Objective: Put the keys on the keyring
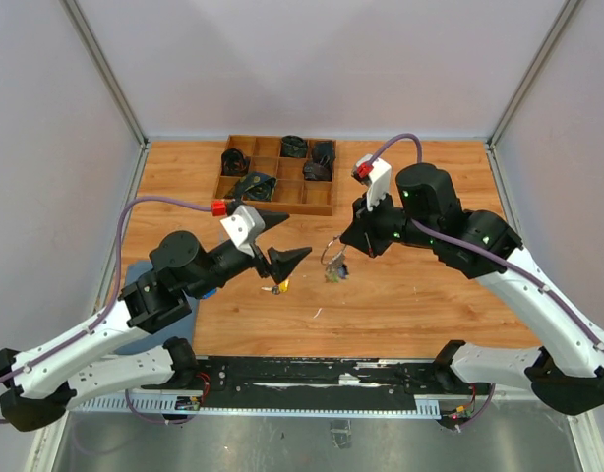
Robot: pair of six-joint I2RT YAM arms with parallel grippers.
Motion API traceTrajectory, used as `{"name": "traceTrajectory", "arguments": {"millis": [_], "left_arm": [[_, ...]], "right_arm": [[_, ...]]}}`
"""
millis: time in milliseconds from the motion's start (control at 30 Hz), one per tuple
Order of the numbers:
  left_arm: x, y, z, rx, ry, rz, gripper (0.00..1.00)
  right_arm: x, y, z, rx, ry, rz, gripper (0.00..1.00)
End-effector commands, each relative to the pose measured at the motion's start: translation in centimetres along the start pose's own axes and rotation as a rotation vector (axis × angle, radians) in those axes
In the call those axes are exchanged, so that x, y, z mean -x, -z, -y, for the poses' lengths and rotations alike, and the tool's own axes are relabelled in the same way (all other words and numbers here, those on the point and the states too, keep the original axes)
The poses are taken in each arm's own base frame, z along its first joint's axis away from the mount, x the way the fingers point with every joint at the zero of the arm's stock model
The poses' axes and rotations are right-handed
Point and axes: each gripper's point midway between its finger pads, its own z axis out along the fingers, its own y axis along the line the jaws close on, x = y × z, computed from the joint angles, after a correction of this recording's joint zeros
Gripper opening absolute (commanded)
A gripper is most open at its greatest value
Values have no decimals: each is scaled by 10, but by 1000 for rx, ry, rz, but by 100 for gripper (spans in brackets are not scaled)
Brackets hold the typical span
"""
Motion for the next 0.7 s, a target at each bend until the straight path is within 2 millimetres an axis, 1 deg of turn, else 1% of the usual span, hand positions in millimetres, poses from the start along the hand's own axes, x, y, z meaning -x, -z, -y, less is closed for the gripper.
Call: {"name": "traceTrajectory", "arguments": {"millis": [0,100,133,233,500,667], "left_arm": [[38,0,21,-40,-75,143,81],[39,-4,36,-50,-145,153,80],[37,-7,40,-43,-172,145,80],[34,-9,46,-26,-255,132,79],[37,-10,38,20,-375,125,69],[43,-10,36,35,-406,145,58]], "right_arm": [[42,19,-22,101,-69,153,1],[53,23,-35,173,-73,191,1],[56,25,-38,189,-73,202,1],[64,32,-44,217,-68,228,1],[72,42,-58,288,-66,242,1],[74,45,-66,331,-57,240,1]]}}
